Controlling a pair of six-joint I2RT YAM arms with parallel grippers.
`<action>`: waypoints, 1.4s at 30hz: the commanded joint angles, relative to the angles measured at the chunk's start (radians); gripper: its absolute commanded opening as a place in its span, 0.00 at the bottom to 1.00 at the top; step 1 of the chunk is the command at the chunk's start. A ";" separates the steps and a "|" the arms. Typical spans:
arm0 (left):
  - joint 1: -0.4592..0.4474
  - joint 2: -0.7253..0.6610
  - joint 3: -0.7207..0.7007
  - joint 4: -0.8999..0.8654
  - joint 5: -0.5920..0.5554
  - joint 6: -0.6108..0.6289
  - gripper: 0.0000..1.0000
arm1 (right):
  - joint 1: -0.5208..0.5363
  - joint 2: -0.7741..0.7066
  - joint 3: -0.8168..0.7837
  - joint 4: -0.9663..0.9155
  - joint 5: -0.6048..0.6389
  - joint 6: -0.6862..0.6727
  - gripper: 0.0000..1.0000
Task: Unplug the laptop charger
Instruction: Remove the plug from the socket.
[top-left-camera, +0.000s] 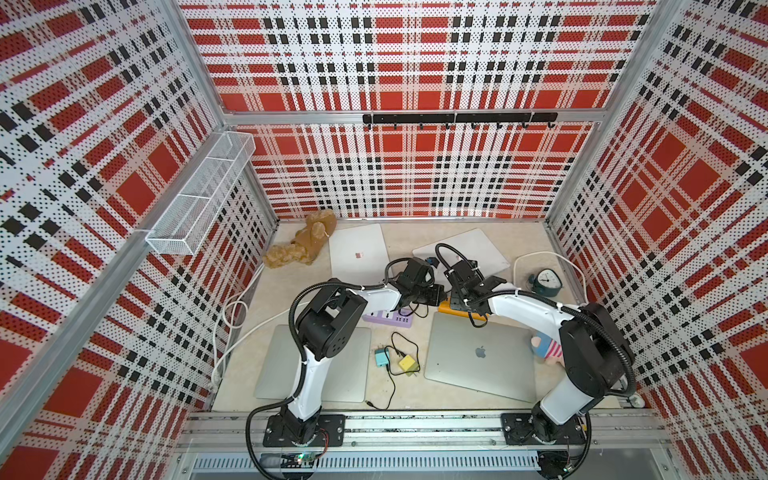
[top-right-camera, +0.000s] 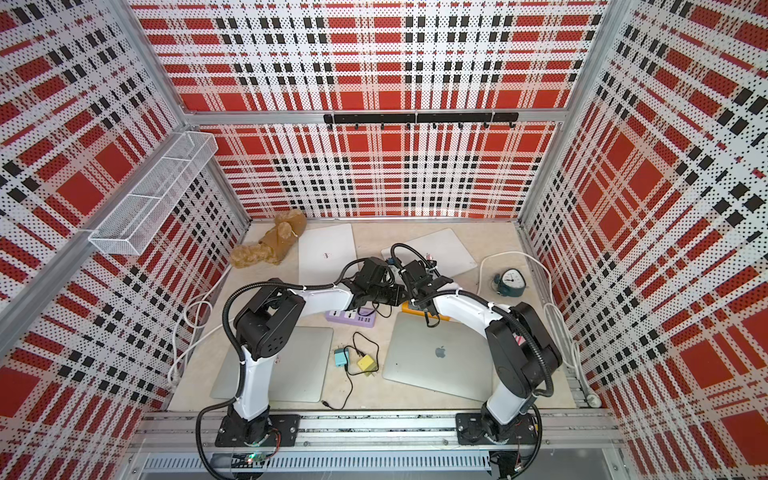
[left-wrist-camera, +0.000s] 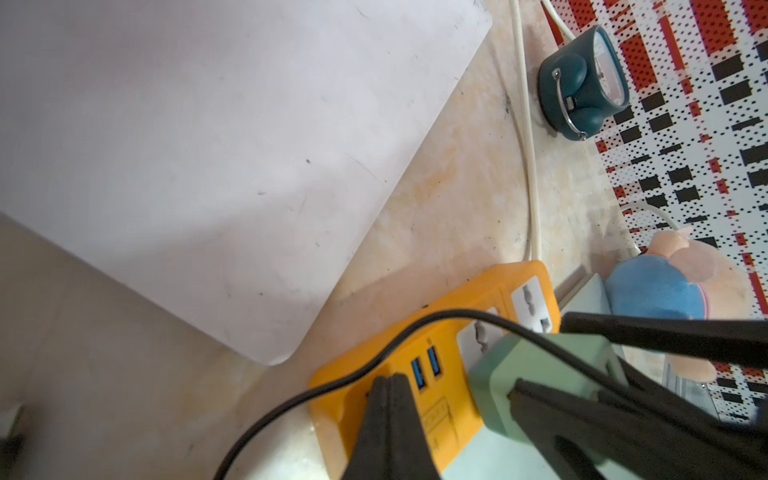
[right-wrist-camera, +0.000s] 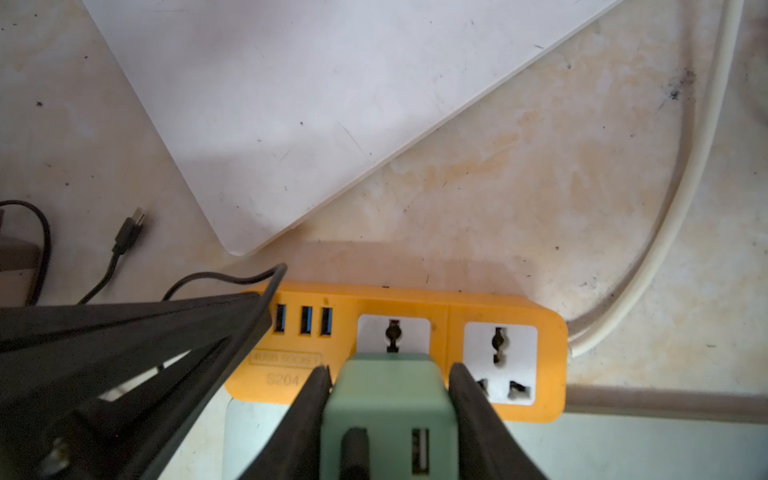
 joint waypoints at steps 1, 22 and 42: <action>-0.007 0.022 -0.043 -0.118 -0.022 0.006 0.00 | -0.027 -0.051 -0.047 0.087 -0.099 0.023 0.26; -0.016 0.028 -0.048 -0.114 -0.025 0.001 0.00 | -0.033 -0.071 -0.042 0.080 -0.095 0.008 0.24; -0.017 0.024 -0.054 -0.114 -0.025 0.001 0.00 | -0.024 -0.048 0.016 0.013 -0.041 -0.017 0.23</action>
